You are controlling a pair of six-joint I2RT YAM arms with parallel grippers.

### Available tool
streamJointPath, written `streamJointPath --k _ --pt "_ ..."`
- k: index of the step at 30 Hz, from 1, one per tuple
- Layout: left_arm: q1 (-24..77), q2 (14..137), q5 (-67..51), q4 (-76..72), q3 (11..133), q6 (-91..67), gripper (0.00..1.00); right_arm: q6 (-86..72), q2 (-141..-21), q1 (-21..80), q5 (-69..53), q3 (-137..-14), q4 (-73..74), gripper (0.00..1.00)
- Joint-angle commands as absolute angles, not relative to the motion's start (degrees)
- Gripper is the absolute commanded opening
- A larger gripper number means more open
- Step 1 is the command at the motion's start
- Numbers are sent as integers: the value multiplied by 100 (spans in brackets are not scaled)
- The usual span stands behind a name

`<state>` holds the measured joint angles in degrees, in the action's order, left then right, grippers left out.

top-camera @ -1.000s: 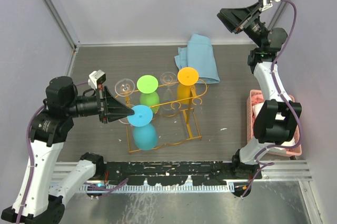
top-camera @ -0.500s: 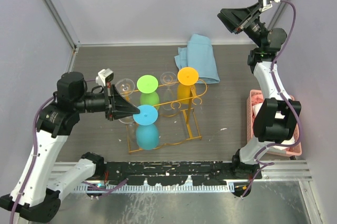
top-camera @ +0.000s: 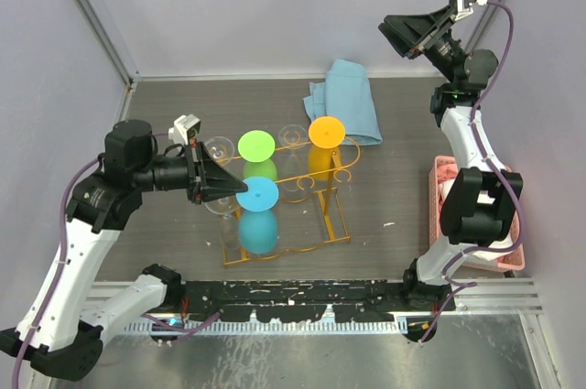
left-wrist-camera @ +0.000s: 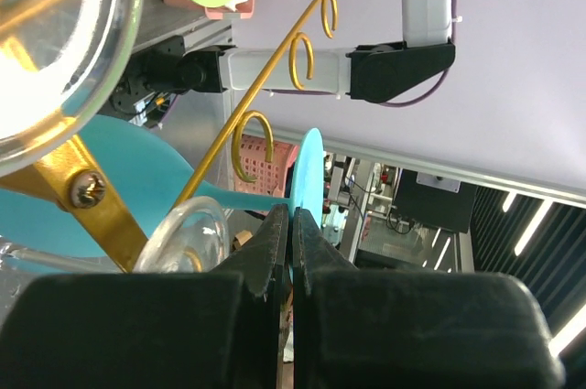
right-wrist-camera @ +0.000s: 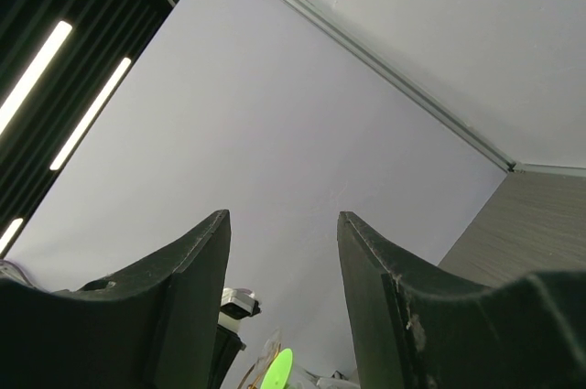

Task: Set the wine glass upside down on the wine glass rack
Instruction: Turn the wine glass upside down at the wine rack.

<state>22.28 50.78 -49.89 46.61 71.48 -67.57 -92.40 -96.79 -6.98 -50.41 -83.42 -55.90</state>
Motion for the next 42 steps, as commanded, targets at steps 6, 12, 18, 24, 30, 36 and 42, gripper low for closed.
streamJointPath --k 6,12,18,24,30,36,42 --pt "2478 5113 -4686 4226 7467 -6588 0 -9400 -9752 -721 -4998 -8454 -6070 56" --pt "2801 5236 -4582 4105 7477 -6627 0 -9474 -9813 -721 -5001 -8471 -6143 56" --pt "2843 5242 -4430 4019 7440 -6680 0 -9492 -9839 -729 -4995 -8484 -6168 56" --pt "2841 5072 -4122 3568 7168 -6950 0 -9525 -9844 -730 -4992 -8485 -6199 56" --pt "2839 4974 -3823 3543 7083 -6953 0 -9550 -9879 -730 -4988 -8539 -6219 56" --pt "2839 4895 -3591 3770 7054 -6880 0 -9566 -9883 -732 -4983 -8569 -6223 56" --pt "2841 4945 -3386 4210 7206 -6657 0 -9564 -9878 -732 -4981 -8554 -6233 56"
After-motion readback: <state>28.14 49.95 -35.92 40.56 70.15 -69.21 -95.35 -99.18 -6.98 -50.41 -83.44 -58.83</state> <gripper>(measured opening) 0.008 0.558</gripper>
